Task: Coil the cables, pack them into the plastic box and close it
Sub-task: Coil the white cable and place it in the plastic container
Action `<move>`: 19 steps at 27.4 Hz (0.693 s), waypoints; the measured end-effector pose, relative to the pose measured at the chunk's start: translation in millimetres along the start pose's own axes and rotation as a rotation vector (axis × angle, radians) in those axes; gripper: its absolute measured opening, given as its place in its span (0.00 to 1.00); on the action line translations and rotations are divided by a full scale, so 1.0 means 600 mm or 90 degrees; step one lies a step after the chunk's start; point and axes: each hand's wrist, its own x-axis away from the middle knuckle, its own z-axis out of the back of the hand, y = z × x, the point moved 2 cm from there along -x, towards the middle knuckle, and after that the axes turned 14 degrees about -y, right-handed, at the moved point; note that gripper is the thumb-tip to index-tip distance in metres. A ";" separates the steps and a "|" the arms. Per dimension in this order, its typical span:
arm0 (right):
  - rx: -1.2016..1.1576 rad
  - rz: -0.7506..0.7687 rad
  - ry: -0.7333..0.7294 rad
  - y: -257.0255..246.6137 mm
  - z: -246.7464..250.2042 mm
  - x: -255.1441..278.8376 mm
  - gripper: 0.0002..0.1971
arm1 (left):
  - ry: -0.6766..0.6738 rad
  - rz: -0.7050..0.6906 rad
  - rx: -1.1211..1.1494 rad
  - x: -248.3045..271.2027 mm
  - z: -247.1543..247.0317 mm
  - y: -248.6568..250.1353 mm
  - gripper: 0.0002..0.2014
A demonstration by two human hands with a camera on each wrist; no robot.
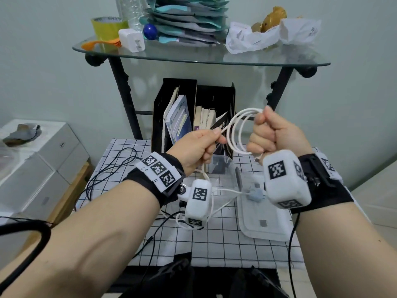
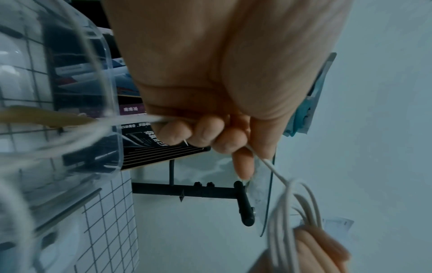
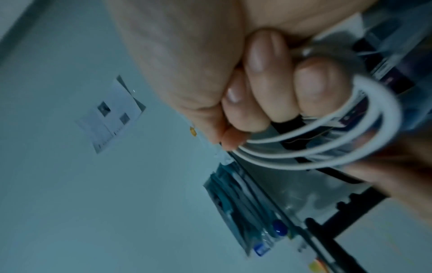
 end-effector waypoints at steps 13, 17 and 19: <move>-0.054 0.111 0.085 -0.040 0.005 0.009 0.20 | -0.079 0.081 -0.028 0.017 0.003 -0.032 0.08; -0.036 0.097 0.047 -0.043 -0.021 0.010 0.20 | -0.104 0.094 -0.110 0.020 0.003 -0.044 0.08; -0.032 0.095 0.026 -0.043 -0.035 0.009 0.20 | -0.116 0.115 -0.182 0.020 0.002 -0.050 0.11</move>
